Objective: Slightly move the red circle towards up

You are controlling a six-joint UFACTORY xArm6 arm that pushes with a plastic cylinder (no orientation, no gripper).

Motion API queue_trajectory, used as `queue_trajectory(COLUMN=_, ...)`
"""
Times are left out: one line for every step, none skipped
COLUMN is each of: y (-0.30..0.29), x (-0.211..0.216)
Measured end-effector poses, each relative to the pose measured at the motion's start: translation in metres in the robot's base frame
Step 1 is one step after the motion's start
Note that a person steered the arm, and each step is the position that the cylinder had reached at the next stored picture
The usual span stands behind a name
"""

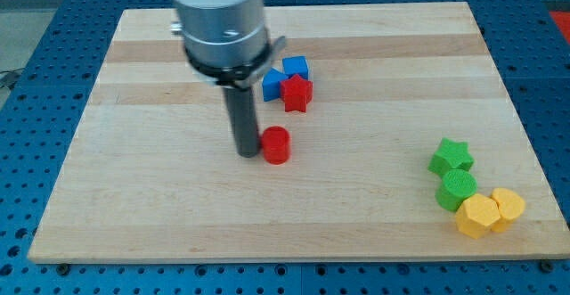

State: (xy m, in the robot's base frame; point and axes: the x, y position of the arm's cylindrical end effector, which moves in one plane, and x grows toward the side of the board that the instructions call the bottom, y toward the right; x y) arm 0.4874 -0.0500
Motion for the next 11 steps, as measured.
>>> queue_trajectory(y=0.0, x=0.001)
queue_trajectory(y=-0.013, x=0.01)
queue_trajectory(y=-0.013, x=0.04)
queue_trajectory(y=0.012, x=0.068)
queue_trajectory(y=0.044, x=0.036)
queue_trajectory(y=0.044, x=0.03)
queue_trajectory(y=0.044, x=0.022)
queue_trajectory(y=0.045, x=-0.002)
queue_trajectory(y=0.045, x=-0.005)
queue_trajectory(y=0.044, x=0.001)
queue_trajectory(y=0.009, x=0.015)
